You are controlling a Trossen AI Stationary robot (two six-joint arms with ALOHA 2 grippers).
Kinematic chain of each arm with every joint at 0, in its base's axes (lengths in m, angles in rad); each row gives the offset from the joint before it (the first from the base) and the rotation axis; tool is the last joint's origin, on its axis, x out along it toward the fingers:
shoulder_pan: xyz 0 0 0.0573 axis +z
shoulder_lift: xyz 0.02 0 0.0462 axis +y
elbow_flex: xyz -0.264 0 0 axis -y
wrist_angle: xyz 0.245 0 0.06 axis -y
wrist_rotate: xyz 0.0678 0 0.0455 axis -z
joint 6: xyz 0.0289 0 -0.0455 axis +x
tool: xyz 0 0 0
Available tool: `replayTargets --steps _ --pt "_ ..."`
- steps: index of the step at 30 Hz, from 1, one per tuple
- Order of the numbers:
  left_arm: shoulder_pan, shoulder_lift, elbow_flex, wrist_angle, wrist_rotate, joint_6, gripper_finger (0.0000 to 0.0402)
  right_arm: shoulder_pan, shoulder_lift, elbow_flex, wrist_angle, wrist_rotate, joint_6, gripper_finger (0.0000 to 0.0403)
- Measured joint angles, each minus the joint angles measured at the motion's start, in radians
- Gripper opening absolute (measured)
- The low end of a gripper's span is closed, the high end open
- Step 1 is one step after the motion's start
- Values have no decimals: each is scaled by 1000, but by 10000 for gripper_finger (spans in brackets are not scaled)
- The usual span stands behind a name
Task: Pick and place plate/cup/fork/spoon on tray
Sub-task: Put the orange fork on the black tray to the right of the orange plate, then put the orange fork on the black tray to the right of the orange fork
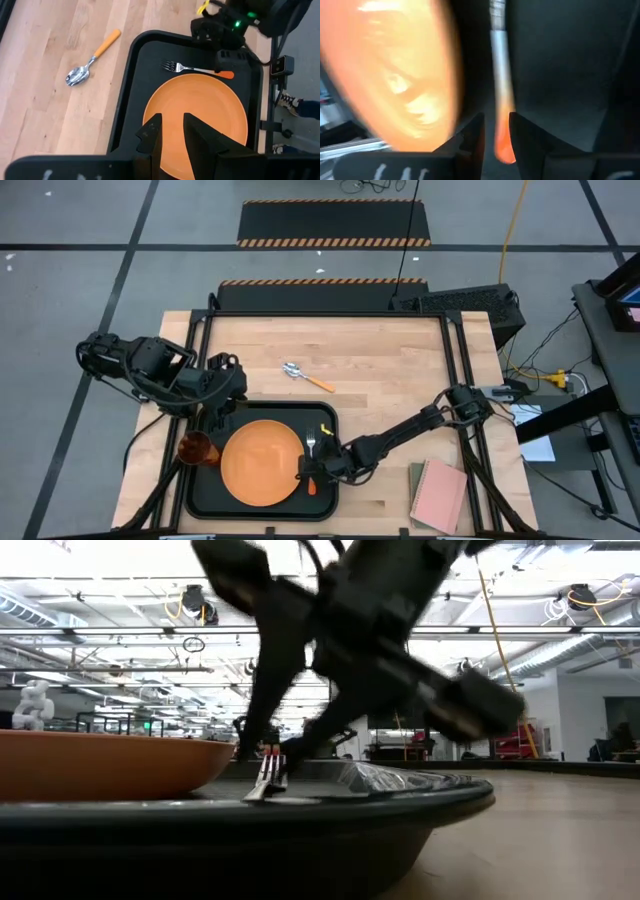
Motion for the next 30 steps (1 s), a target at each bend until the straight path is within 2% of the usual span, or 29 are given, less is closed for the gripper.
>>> replayTargets --steps 5,13,19,23,30 --pt "0 0 0 0 -1 -1 81 -34 -85 0 -57 55 -59 81" --pt "0 0 0 -13 -19 27 81 -157 -237 1 -157 54 -245 81" --pt "44 -1 -3 -83 -65 26 81 -291 -326 1 -216 37 -501 81" --pt "94 0 -5 -83 -64 -36 81 -406 -343 2 -220 -74 -729 81" --pt "118 0 -5 -82 -108 -252 81 -616 -323 1 -213 -296 -1080 92"
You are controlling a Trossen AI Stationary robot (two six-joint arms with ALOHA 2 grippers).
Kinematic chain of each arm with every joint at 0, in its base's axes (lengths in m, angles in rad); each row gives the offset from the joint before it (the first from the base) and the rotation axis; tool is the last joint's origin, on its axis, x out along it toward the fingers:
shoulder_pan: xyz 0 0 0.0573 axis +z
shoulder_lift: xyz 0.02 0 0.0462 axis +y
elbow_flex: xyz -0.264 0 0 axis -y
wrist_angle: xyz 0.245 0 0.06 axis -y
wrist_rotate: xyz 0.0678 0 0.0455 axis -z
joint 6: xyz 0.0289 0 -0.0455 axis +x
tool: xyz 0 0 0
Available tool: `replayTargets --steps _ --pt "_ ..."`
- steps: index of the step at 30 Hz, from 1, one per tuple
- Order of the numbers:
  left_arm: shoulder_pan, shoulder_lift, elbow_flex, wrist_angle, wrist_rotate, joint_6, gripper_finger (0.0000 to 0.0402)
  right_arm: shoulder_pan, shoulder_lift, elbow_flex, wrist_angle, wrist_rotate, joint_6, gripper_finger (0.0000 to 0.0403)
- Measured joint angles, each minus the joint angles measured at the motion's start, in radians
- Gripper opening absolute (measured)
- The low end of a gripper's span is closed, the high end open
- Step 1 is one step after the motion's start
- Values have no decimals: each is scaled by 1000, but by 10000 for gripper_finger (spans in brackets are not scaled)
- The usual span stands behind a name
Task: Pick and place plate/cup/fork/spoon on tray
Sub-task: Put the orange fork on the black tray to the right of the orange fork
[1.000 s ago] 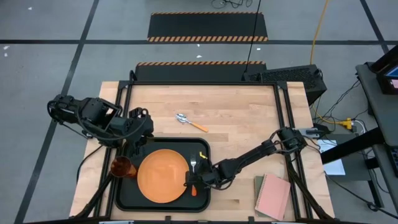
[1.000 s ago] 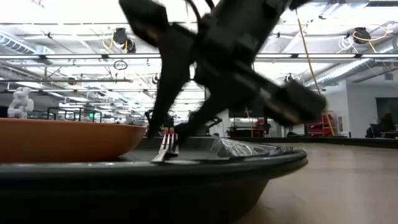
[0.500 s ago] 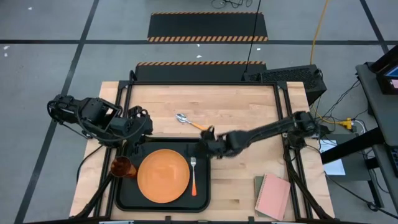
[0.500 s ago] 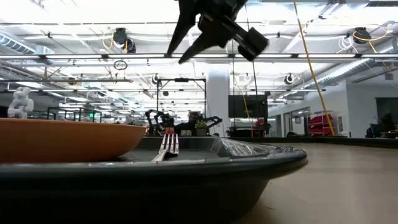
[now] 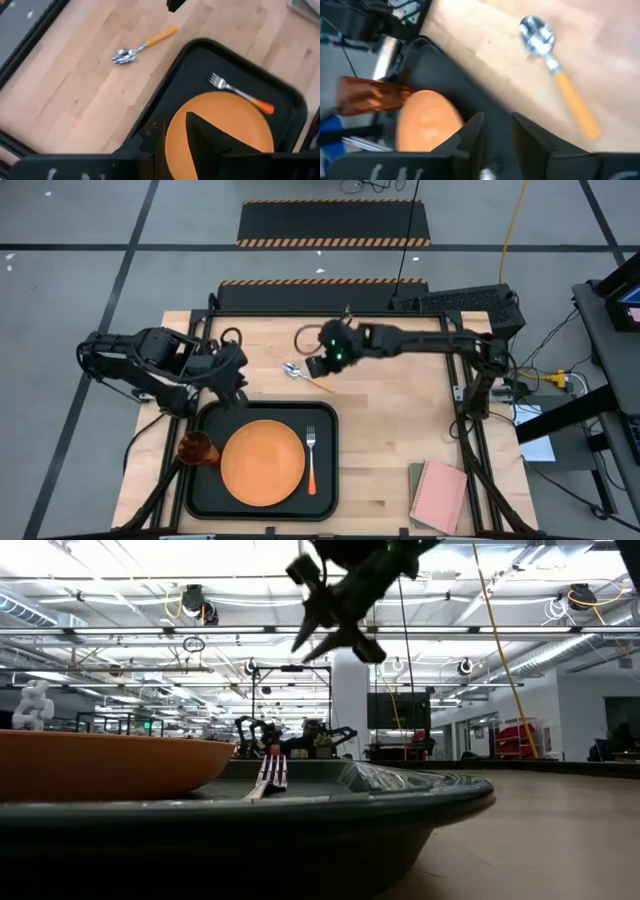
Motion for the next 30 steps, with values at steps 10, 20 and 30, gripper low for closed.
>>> replayTargets --steps 10,20,30 --pt "-32 0 0 4 -11 -269 81 -98 92 0 113 12 -682 147" --pt "-101 20 -1 14 -27 -439 81 -95 234 0 250 4 -881 209" --pt "-123 43 -1 54 -7 -490 81 -72 358 0 344 11 -954 224"
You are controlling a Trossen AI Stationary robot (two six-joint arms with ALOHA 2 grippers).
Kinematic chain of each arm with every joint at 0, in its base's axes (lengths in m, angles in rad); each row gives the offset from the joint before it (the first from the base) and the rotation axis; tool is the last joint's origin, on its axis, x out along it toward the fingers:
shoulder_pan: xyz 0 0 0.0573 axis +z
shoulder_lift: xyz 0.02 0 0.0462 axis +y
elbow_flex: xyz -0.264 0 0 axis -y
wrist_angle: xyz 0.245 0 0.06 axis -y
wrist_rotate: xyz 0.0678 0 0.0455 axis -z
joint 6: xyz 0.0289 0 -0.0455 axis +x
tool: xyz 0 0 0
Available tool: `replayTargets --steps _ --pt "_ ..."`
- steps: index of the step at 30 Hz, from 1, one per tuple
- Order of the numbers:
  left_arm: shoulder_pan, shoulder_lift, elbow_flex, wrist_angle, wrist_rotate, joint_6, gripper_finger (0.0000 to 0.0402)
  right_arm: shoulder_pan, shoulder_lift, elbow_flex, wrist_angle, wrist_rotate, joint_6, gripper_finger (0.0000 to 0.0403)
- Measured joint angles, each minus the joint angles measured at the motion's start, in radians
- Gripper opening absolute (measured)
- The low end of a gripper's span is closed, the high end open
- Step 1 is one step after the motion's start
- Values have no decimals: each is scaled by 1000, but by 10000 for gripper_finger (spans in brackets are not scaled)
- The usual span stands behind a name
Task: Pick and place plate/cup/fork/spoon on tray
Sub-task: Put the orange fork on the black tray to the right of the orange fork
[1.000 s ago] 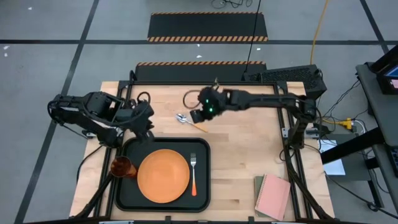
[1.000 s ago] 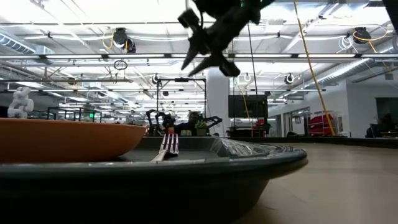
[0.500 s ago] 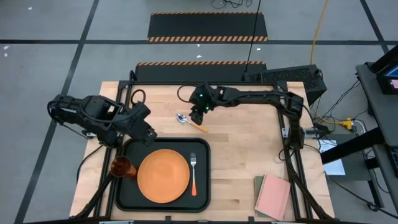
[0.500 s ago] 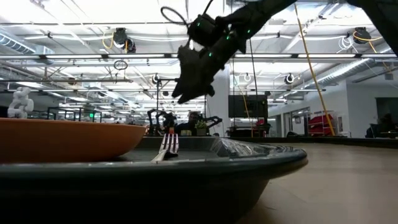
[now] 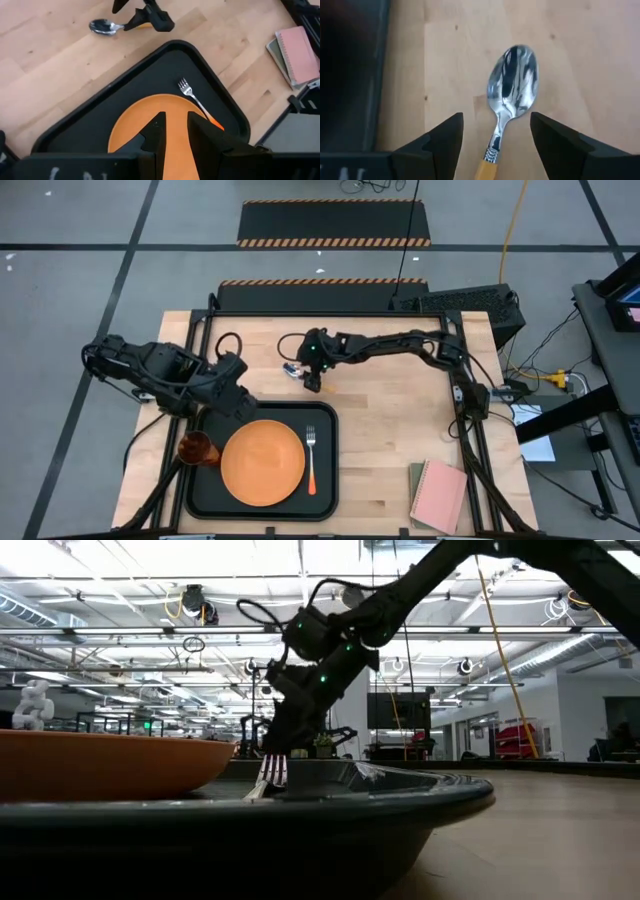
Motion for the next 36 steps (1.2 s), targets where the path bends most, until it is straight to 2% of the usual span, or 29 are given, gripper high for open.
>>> replayTargets --steps 14,28,36 --pt "-10 0 0 -2 6 -14 81 6 63 2 11 81 3 185" --pt "-10 0 0 -24 -51 18 81 99 44 3 -169 155 149 17" --pt "-10 0 0 -71 -88 77 81 125 -19 -3 -227 164 197 15"
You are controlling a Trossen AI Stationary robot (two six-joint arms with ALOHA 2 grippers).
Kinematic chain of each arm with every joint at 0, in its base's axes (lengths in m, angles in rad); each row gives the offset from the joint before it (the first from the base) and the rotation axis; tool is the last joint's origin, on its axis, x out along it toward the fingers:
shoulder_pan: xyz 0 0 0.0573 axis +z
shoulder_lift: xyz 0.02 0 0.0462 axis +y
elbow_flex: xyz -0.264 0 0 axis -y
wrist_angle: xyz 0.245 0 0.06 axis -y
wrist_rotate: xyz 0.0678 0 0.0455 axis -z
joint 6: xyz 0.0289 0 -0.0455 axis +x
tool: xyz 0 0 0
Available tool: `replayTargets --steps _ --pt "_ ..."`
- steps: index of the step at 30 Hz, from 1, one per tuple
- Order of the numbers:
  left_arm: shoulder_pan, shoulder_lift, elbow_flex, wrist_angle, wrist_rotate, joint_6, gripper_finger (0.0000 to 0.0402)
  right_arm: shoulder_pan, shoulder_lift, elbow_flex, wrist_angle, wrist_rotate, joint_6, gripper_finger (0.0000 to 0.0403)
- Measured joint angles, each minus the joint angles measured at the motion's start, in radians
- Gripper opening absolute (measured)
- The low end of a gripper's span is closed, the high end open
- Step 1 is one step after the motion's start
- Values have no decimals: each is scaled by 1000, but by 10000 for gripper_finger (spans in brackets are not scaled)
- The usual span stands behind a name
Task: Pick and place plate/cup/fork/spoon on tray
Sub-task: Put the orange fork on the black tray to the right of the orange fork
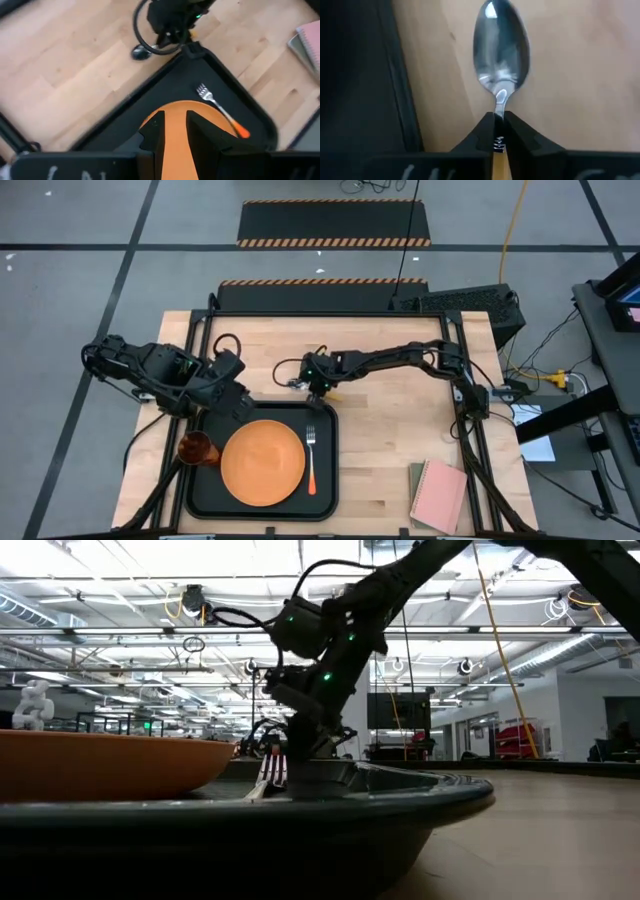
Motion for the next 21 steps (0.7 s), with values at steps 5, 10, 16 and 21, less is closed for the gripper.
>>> replayTargets --steps 5,10,16,21 --pt "11 -4 0 -4 -22 140 81 -1 -73 -1 -83 34 65 1" --pt "18 -52 -24 -2 -22 253 81 6 -143 1 -135 65 172 0" --pt "40 -202 -165 -4 -7 327 81 31 -200 1 -167 71 340 0" --pt "46 -370 -288 -2 29 300 81 73 -221 1 -180 59 475 0"
